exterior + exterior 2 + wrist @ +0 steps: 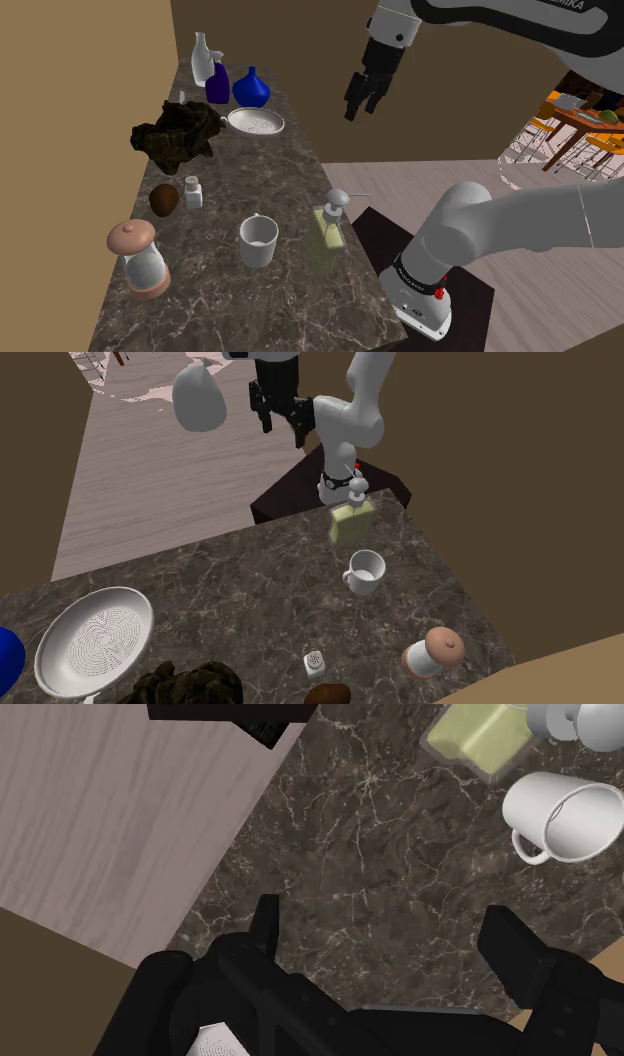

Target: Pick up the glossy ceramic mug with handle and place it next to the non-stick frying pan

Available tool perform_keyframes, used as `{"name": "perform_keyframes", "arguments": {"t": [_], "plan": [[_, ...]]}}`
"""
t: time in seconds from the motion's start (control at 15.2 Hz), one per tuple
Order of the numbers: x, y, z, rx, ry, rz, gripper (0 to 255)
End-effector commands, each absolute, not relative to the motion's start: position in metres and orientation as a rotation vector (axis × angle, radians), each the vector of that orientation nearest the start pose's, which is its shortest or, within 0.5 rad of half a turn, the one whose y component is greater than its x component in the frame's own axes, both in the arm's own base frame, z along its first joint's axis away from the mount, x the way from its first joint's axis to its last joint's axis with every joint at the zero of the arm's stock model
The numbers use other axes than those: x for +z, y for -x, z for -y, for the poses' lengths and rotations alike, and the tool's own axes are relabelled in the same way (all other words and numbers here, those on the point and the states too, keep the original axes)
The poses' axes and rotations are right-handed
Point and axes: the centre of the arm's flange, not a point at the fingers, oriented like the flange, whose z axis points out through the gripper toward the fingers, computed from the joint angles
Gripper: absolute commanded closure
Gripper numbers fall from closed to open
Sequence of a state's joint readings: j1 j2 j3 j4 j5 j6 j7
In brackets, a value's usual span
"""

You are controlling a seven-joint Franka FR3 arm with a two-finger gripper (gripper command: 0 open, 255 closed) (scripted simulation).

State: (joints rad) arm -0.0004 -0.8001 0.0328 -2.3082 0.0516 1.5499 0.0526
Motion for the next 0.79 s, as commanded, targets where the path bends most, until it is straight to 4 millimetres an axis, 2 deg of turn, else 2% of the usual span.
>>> {"name": "perform_keyframes", "arguments": {"t": [0.0,0.73], "plan": [[0.615,-0.301,-0.019,-0.063,3.111,-0.043,0],[0.534,-0.311,-0.144,-0.062,3.144,-0.064,0]]}}
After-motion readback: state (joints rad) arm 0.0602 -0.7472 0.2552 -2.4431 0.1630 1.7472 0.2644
